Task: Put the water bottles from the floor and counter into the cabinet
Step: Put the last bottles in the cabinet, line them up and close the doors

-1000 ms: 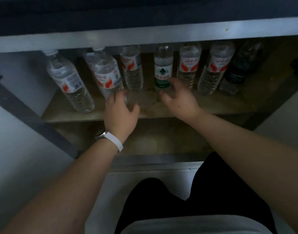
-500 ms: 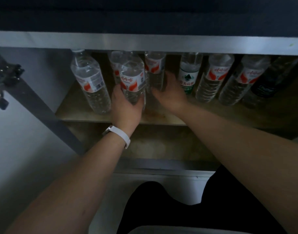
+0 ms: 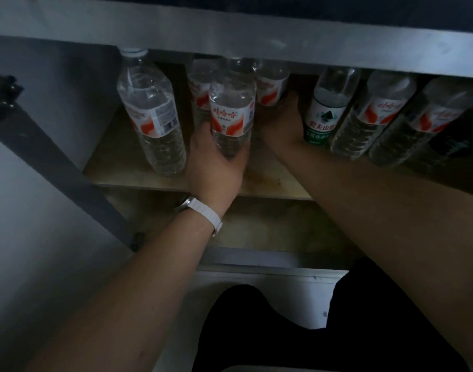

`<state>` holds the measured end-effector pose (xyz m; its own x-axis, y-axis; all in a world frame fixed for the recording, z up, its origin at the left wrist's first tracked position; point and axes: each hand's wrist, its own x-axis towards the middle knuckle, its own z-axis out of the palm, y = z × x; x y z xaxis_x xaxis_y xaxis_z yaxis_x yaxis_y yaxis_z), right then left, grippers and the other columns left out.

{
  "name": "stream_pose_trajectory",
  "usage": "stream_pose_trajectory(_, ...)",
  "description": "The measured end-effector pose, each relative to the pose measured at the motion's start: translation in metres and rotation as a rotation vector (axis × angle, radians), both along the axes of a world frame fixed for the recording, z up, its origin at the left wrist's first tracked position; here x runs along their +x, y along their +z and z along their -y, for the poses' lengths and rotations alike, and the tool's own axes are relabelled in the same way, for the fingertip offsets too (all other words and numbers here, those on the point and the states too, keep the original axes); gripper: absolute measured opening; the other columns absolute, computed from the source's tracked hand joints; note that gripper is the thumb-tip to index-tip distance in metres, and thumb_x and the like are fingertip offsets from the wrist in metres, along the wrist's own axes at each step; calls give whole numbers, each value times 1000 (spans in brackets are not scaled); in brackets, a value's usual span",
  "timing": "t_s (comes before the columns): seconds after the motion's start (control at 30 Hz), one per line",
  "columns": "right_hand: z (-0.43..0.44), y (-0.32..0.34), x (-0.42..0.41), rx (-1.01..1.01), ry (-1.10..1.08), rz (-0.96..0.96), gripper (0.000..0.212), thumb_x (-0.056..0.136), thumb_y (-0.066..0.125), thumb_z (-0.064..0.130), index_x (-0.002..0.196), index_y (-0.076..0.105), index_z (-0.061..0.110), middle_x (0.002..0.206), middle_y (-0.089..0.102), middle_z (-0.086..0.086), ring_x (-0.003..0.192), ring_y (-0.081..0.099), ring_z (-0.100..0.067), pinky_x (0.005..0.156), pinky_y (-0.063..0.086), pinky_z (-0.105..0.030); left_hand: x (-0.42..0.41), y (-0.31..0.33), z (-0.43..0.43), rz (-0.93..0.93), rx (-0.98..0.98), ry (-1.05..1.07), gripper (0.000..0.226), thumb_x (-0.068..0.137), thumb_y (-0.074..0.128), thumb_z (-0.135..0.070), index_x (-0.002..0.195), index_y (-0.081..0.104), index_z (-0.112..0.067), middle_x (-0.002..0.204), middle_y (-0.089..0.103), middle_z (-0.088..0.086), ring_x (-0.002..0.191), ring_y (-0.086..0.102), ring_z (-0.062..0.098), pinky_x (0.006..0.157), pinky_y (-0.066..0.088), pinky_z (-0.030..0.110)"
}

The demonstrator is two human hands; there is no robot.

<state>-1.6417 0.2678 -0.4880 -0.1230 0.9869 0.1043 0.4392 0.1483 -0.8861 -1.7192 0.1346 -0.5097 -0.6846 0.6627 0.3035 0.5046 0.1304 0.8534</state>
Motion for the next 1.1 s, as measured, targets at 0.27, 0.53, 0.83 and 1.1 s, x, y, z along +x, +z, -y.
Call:
stream_pose_trajectory(0.27, 3, -10, 16, 102, -3, -6, 67, 83, 74, 43, 135, 42, 16, 134, 58, 2, 117, 56, -8, 88, 42, -19, 2, 1, -10, 12, -6, 3, 68, 81, 76, -51, 137, 52, -20, 136, 58, 0, 121, 59, 21, 94, 50, 34)
stream_pose_trajectory(0.53, 1, -26, 34, 179, 63, 52, 65, 83, 74, 43, 136, 45, 19, 132, 61, 7, 121, 58, -8, 97, 50, -26, 10, -4, -29, 31, 27, 29, 72, 84, 76, -45, 144, 47, -21, 145, 52, 2, 131, 53, 24, 103, 48, 41)
stream_pose_trajectory(0.83, 4, -26, 35, 168, 85, 65, 79, 74, 77, 49, 137, 42, 18, 135, 58, 4, 123, 56, -12, 97, 50, -30, 18, -8, -49, 85, 57, 55, 79, 83, 78, -43, 149, 42, -21, 154, 42, 5, 137, 48, 29, 106, 46, 46)
stream_pose_trajectory(1.1, 2, -31, 30, 155, 3, 98, 63, 79, 74, 49, 126, 50, 14, 126, 63, -1, 117, 60, -19, 84, 44, -23, 18, -20, -45, 45, -8, 57, 69, 85, 75, -42, 145, 48, -19, 149, 46, 10, 130, 50, 27, 95, 36, 25)
